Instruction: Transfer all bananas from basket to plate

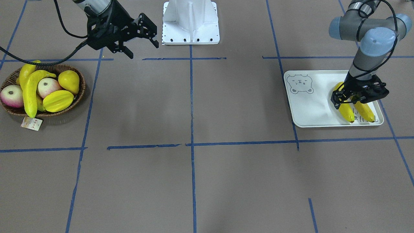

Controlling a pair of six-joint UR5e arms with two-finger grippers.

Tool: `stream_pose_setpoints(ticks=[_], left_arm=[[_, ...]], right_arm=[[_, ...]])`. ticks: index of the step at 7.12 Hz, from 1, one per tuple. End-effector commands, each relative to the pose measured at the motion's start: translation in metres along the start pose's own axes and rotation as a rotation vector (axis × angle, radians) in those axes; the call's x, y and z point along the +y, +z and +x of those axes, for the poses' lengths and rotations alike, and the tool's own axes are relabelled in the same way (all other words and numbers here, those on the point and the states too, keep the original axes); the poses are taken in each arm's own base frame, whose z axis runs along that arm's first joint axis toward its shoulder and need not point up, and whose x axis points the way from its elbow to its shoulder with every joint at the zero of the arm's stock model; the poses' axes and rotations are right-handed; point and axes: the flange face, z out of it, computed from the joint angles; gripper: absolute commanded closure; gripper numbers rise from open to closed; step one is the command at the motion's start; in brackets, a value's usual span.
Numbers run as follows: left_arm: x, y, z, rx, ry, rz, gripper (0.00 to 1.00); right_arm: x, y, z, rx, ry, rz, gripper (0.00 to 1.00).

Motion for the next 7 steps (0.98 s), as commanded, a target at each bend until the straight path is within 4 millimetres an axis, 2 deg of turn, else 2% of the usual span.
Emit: stream_pose_setpoints(ticks=[1,2,3,4,6,7], left_arm=[[-0.004,-0.034,0.025,0.065,0.035,0.025,0.01],[-0.01,-0.063,0.03,0.125,0.013,-0.013,0.01],[-0.018,-0.094,0.041,0.178,-0.007,-0.049,0.01],[-0.029,-0.119,0.074,0.22,-0.059,-0.045,0.01],[-0.047,-0.156,0.142,0.274,-0.2,-0.052,0.01],[-0.037,-0.156,0.162,0.281,-0.215,-0.072,0.01]], right_arm=[[-0.002,-0.021,0.04,0.038,0.034,0.023,0.0],[0.004,-0.03,0.065,0.071,0.062,0.033,0.0],[0.009,-0.037,0.098,0.117,0.106,0.041,0.0],[0.012,-0.038,0.13,0.165,0.149,0.04,0.0],[0.017,-0.04,0.186,0.266,0.247,0.03,0.0],[0.019,-0.043,0.209,0.308,0.266,0.034,0.0]])
